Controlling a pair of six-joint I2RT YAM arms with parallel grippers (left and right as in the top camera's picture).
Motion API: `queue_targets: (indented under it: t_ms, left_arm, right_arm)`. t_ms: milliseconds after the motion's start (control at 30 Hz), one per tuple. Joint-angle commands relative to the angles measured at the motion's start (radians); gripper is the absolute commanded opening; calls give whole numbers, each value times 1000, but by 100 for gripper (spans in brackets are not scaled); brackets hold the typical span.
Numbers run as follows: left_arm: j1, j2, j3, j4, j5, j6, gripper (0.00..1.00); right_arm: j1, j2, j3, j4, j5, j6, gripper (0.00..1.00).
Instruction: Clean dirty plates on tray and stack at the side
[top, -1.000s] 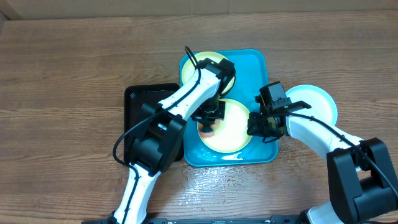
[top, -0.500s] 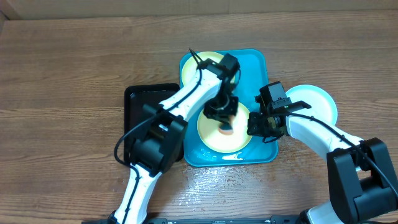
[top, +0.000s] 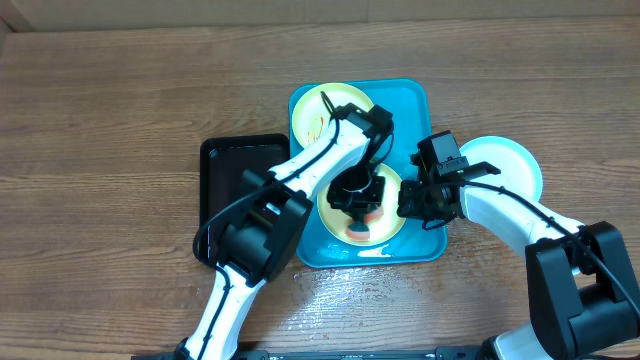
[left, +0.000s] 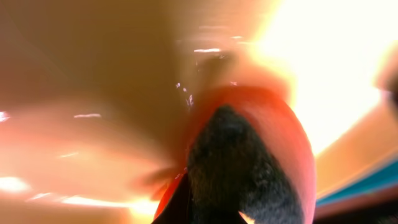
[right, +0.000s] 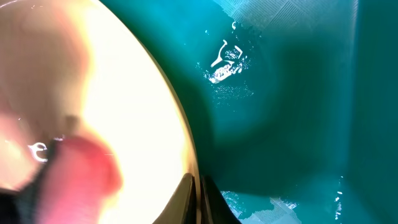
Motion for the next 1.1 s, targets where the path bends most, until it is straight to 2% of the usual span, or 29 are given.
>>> queue_targets:
  t_ms: [0,267,433,567,767,933,1067]
  left_arm:
    - [20,15,-11,-37,-192,-69,5]
    - [30,-17,-9,-78,-501,-157,4]
    - [59,-75,10,-36,-599,-188,4]
    - [76,-116,36,-32,-553,-181,4]
    - [130,-266,66,-54,-290,-92,4]
    - [255,-449,66,-119,-322,-43,4]
    - [362,-494,60,-194,-370,-32,4]
  right_arm:
    - [-5,40,-32,-24,88,-14,4]
    - [-5,40,-31,-17,88,-14,4]
    - [-5,40,-31,-17,88,-14,4]
    - [-5,40,-31,-18,88,-14,4]
    - [-5,40,-31,-24,88,-14,4]
    - [-5,40,-31,-39,88,-14,4]
    - [-5,40,-31,-45,87,-14,4]
